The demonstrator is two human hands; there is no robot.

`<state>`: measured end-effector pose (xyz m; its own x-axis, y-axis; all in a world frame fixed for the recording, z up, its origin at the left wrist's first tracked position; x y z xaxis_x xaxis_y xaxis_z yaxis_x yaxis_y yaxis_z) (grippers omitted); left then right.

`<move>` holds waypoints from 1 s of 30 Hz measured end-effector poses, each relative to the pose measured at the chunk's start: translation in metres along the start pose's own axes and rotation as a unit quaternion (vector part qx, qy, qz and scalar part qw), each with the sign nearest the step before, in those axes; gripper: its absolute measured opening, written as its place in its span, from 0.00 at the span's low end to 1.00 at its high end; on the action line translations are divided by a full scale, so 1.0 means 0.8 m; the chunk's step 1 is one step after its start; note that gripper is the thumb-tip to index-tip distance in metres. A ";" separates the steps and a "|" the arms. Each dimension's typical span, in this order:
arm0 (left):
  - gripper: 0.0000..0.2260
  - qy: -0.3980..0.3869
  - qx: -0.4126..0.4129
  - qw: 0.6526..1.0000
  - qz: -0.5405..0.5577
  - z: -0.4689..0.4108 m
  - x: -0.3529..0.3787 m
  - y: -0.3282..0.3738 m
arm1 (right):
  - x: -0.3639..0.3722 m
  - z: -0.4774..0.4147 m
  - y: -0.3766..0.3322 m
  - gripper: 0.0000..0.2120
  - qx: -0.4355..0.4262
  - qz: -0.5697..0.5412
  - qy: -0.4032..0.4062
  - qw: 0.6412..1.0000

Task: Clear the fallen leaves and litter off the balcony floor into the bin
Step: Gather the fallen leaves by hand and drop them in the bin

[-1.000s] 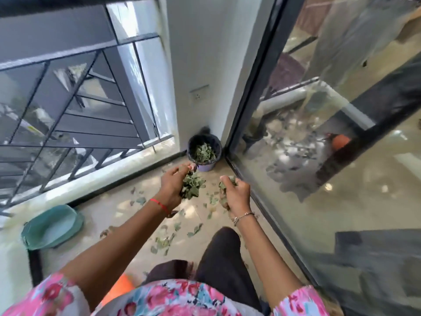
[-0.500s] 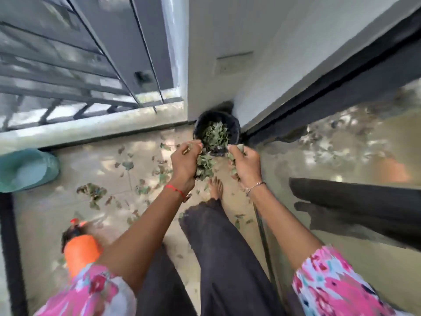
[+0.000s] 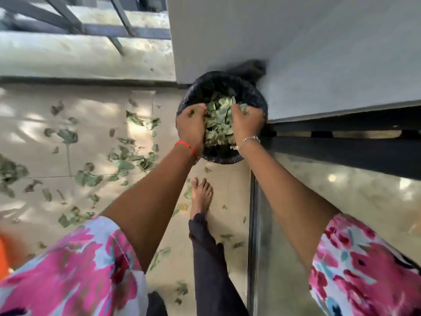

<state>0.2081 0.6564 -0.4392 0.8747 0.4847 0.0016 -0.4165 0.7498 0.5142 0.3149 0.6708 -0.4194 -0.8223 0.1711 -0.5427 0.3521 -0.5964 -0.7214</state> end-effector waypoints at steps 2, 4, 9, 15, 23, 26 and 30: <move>0.19 -0.083 -0.078 0.993 0.029 -0.028 0.013 -0.010 | 0.014 -0.028 0.012 0.16 0.004 0.083 -0.060 0.995; 0.31 -0.140 -0.126 0.982 0.013 -0.048 0.019 -0.017 | 0.025 -0.047 0.026 0.18 0.043 0.163 -0.137 0.976; 0.23 -0.170 -0.129 0.975 -0.069 -0.024 0.003 -0.009 | 0.025 -0.038 0.013 0.14 0.038 0.207 -0.198 0.957; 0.11 -0.109 0.049 0.938 -0.327 0.045 -0.090 0.057 | 0.038 0.055 -0.058 0.05 -0.057 0.351 -0.285 0.890; 0.15 -0.053 0.135 0.851 -0.505 0.218 -0.292 0.148 | 0.066 0.288 -0.221 0.13 -0.269 0.490 -0.425 0.712; 0.15 -0.009 0.153 0.826 -0.542 0.311 -0.395 0.167 | 0.078 0.409 -0.285 0.13 -0.365 0.496 -0.437 0.655; 0.15 0.097 0.198 0.805 -0.550 0.447 -0.546 0.169 | 0.092 0.589 -0.352 0.13 -0.487 0.468 -0.458 0.577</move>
<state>-0.1419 0.3848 -0.0638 0.5885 -0.2853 -0.7565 0.7297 0.5902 0.3452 -0.0555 0.4818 -0.0537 0.1984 -0.6217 -0.7577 0.5508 0.7102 -0.4385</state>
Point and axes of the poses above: each hand's wrist, its own z-axis away from the middle knuckle, its own x-axis out of the palm, y = z × x, the point moved 1 cm from there along -z, towards the middle knuckle, and after that the axes turned 5 degrees about -x, right-handed, at the moved point
